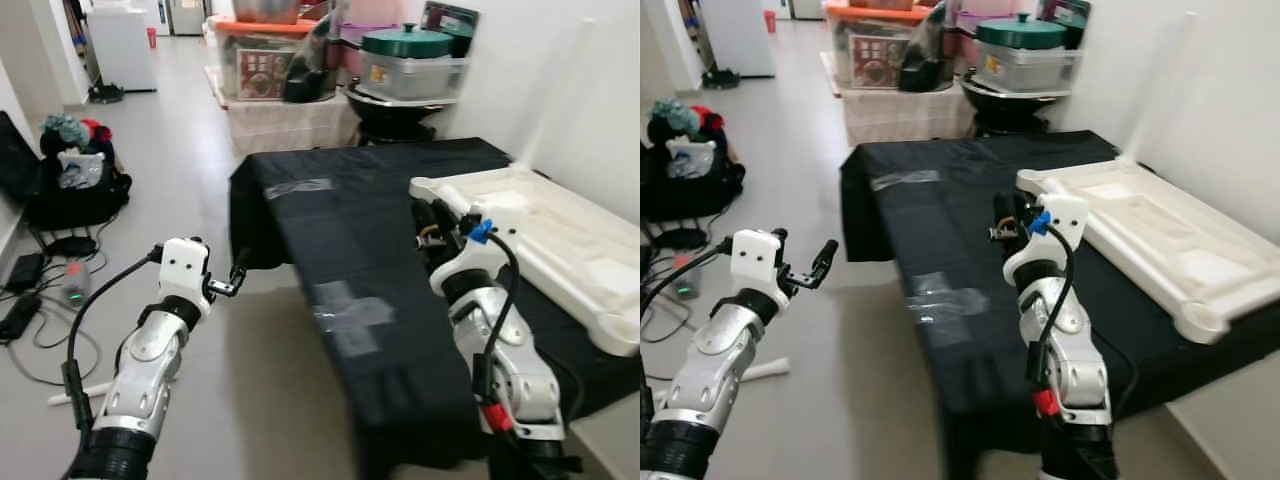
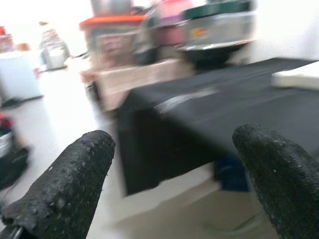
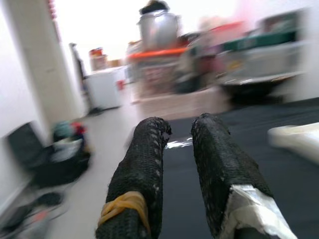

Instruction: Building children table

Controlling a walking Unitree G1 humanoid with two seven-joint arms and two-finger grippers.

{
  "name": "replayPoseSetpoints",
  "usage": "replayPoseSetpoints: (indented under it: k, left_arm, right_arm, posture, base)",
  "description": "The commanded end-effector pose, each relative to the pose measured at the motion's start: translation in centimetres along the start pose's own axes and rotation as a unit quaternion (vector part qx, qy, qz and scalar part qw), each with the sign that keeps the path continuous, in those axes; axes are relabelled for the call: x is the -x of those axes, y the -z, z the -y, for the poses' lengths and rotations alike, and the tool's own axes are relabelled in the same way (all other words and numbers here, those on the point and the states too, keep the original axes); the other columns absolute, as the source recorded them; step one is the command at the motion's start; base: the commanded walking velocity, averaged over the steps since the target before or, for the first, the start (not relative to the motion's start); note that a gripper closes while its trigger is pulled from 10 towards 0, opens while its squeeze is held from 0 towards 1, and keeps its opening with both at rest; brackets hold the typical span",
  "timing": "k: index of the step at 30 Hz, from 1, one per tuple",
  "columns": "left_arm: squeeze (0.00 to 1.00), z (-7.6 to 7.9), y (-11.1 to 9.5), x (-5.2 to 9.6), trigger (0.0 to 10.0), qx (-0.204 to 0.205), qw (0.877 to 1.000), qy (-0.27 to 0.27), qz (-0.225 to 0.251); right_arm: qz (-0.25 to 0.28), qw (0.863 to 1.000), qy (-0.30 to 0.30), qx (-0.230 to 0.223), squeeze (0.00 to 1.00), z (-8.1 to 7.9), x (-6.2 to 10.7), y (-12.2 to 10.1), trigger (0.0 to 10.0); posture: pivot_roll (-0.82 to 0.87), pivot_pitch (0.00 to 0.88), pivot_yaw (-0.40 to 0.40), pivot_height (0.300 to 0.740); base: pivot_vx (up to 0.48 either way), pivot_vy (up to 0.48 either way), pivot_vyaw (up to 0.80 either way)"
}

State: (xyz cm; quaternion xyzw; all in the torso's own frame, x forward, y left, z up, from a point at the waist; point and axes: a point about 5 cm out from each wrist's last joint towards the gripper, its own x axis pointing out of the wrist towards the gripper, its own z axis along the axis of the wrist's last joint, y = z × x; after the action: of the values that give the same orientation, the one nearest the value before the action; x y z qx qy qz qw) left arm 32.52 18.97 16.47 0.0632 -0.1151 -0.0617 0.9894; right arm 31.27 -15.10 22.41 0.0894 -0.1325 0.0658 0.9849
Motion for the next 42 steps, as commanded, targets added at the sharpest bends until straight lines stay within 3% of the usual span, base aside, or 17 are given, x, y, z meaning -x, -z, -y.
replayPoseSetpoints:
  k: [1, 7, 11, 23, 37, 42]
  left_arm:
    - [0.00, 0.2, -0.3, -0.1, 10.0, 0.002, 1.000, 0.002, 0.008]
    - [0.00, 0.5, -0.2, 0.0, 10.0, 0.001, 1.000, 0.012, 0.005]
    - [0.00, 0.6, -0.3, 0.1, 10.0, 0.001, 1.000, 0.012, 0.008]
    - [0.00, 0.4, -0.9, 0.1, 10.0, 0.014, 1.000, 0.003, 0.021]
    - [0.00, 0.3, -1.2, -0.1, 10.0, 0.020, 0.999, -0.003, 0.029]
    - [0.00, 0.5, -1.3, -0.2, 10.0, 0.019, 0.999, 0.001, 0.030]
  right_arm:
    - [-0.002, 1.000, -0.004, 0.009, 0.00, -0.1, 0.0, 0.0, 10.0]
    - [-0.005, 1.000, -0.002, 0.007, 0.00, -0.1, 0.0, 0.1, 10.0]
    - [-0.004, 1.000, -0.001, 0.000, 0.00, -0.1, 0.0, 0.2, 10.0]
    - [-0.009, 1.000, 0.000, 0.001, 0.00, 0.1, 0.0, 0.2, 10.0]
    - [-0.009, 1.000, -0.003, 0.006, 0.00, 0.1, 0.0, 0.2, 10.0]
    - [-0.009, 1.000, -0.003, 0.006, 0.00, 0.2, 0.0, 0.2, 10.0]
  posture:
    - [0.09, 0.000, -0.073, 0.740]
    - [0.09, 0.000, -0.073, 0.740]
    - [0.09, 0.000, -0.074, 0.740]
    - [0.10, 0.000, -0.091, 0.740]
    - [0.09, 0.000, -0.074, 0.740]
    - [0.09, 0.000, -0.072, 0.740]
  base:
    - [0.000, 0.000, 0.80]
    - [0.000, 0.000, 0.80]
    - [0.000, -0.461, 0.00]
    - [0.000, 0.000, 0.00]
    - [0.407, 0.000, 0.00]
    - [0.049, 0.000, 0.00]
